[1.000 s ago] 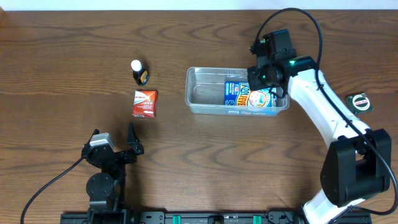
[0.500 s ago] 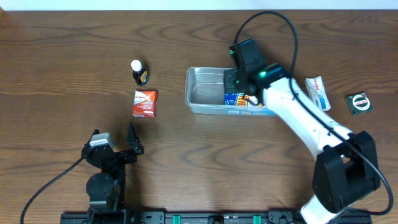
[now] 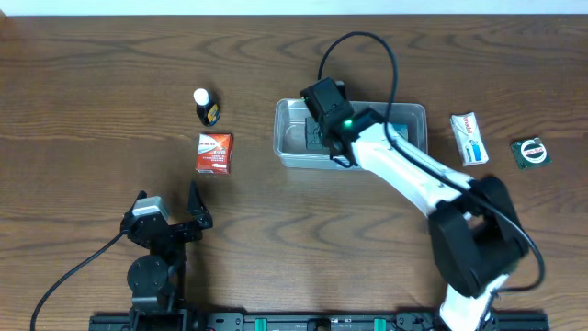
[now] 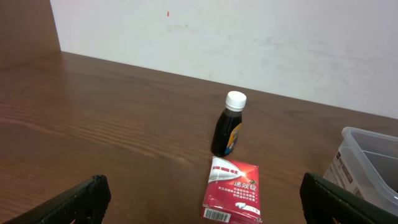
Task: Pack container
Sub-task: 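Push the blue box flat with the right gripper, then release, then move the right gripper back over the white Panadol box, then lower the right gripper and grasp the white Panadol box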
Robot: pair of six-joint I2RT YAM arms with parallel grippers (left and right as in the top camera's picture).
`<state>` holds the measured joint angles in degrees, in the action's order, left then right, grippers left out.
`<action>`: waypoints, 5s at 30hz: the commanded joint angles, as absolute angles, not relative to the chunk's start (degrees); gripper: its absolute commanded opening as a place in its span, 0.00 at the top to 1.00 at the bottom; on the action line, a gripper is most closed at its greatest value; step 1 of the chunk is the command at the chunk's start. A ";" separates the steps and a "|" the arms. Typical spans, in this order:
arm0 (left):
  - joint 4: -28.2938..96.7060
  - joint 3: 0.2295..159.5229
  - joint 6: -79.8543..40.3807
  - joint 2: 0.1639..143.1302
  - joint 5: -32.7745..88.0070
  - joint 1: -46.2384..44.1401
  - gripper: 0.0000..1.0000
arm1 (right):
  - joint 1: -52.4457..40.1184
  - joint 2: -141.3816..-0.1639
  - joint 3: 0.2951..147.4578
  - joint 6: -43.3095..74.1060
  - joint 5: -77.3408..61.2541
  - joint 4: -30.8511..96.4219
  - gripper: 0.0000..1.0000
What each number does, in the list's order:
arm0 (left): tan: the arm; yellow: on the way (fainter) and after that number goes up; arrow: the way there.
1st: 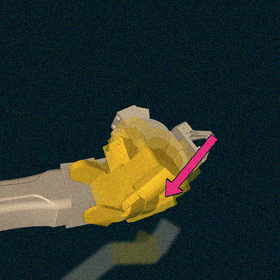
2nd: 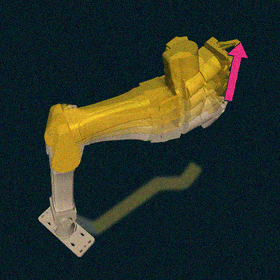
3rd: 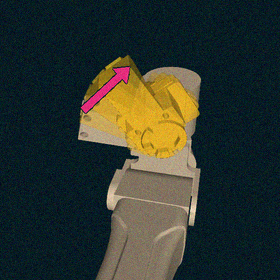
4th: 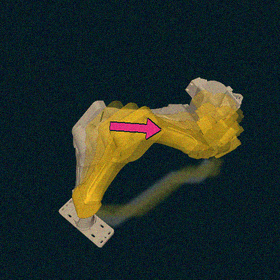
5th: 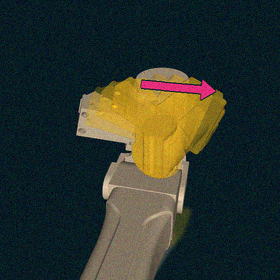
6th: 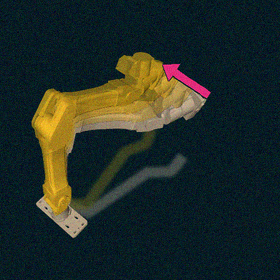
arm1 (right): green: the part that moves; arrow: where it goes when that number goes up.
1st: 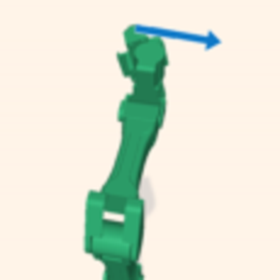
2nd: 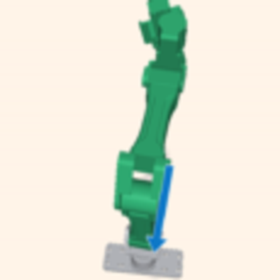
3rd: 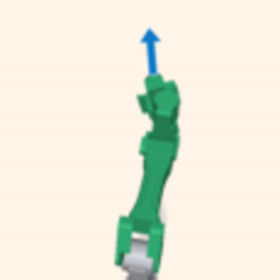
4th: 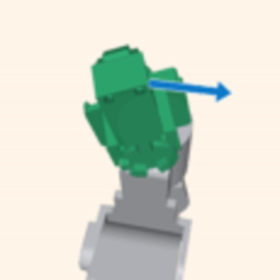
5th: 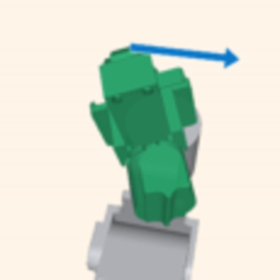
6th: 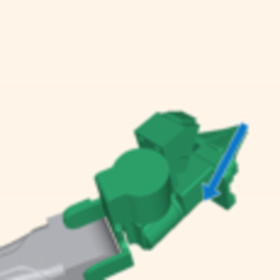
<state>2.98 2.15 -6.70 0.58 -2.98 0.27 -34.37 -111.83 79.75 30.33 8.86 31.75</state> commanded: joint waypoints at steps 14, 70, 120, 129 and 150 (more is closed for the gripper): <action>3.75 0.23 -7.16 0.25 -3.64 0.51 0.02 | -31.31 -117.51 80.03 31.64 9.65 29.93 0.99; 3.75 0.23 -7.18 0.25 -3.64 0.51 0.02 | 1.13 -101.75 79.94 8.80 -3.44 57.67 0.99; 3.75 0.23 -7.18 0.25 -3.64 0.51 0.02 | 1.06 -103.94 79.02 0.38 -4.97 51.81 0.99; 3.75 0.23 -7.18 0.25 -3.64 0.51 0.02 | 1.06 -103.94 79.00 0.27 -7.99 51.81 0.99; 3.75 0.23 -7.16 0.25 -3.64 0.51 0.02 | 1.06 -103.94 79.00 -1.85 -9.52 51.75 0.99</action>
<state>2.98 2.15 -6.87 0.58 -2.98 0.27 1.52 -103.39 79.37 0.30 -7.46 51.81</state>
